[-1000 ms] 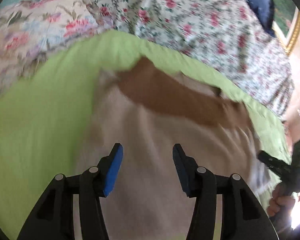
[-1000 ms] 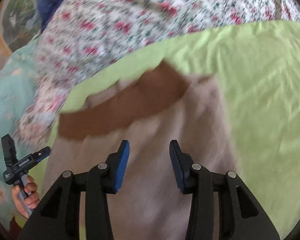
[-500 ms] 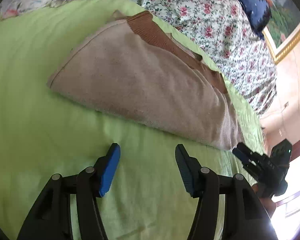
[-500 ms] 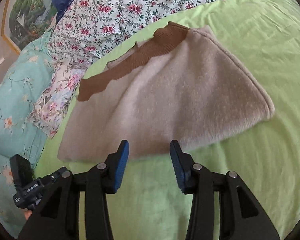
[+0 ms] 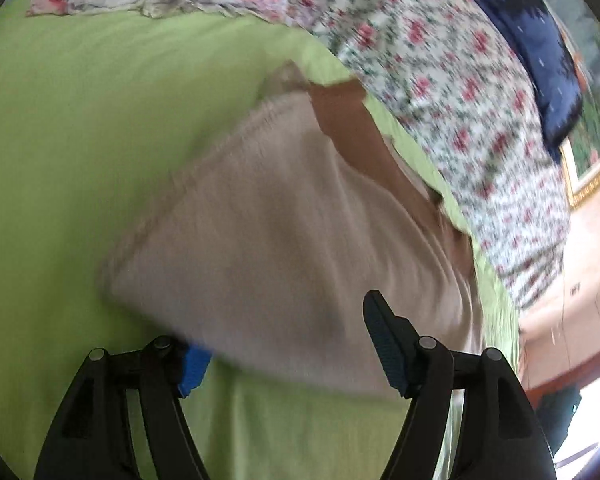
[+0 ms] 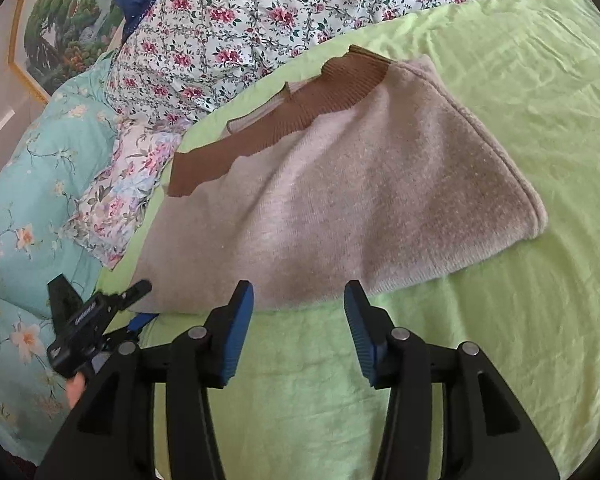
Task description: Fold small clothes
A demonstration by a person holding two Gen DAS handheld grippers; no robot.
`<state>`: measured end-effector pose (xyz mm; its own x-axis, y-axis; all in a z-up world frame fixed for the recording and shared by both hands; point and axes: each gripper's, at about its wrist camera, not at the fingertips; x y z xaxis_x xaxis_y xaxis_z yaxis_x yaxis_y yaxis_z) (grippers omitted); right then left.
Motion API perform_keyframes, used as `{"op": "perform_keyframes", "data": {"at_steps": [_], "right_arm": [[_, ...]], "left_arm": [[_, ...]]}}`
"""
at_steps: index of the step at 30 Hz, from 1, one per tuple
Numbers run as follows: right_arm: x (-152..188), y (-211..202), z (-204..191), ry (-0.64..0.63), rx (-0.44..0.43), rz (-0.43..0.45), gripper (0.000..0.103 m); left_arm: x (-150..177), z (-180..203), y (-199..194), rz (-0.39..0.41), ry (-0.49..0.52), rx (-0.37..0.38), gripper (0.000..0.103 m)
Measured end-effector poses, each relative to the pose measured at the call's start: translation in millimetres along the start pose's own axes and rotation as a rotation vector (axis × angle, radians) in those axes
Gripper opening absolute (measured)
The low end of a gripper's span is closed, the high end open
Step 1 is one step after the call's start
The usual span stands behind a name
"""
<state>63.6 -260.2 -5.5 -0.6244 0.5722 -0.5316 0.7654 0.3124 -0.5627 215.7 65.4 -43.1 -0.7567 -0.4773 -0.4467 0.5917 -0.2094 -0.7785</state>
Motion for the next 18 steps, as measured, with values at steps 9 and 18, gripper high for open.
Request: {"op": "perform_keyframes", "data": {"at_steps": [9, 18], "right_arm": [[-49.4, 14.3, 4.9, -0.030, -0.042, -0.006, 0.049], [-113.1, 35.9, 14.8, 0.047, -0.235, -0.098, 0.049]], "left_arm": [[-31.3, 41.7, -2.5, 0.125, 0.116, -0.042, 0.008], [32.2, 180.2, -24.7, 0.195, 0.564, 0.047, 0.007]]}}
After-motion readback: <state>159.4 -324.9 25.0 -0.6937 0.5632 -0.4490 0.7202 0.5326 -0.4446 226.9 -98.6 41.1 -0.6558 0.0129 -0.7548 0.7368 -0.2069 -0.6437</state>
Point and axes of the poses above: each gripper's, at about its wrist camera, not at the fingertips, and y roughly the way its jaws point, z to its right, x to its underside, and after that the axes turned 13 degrees about -x, right-handed
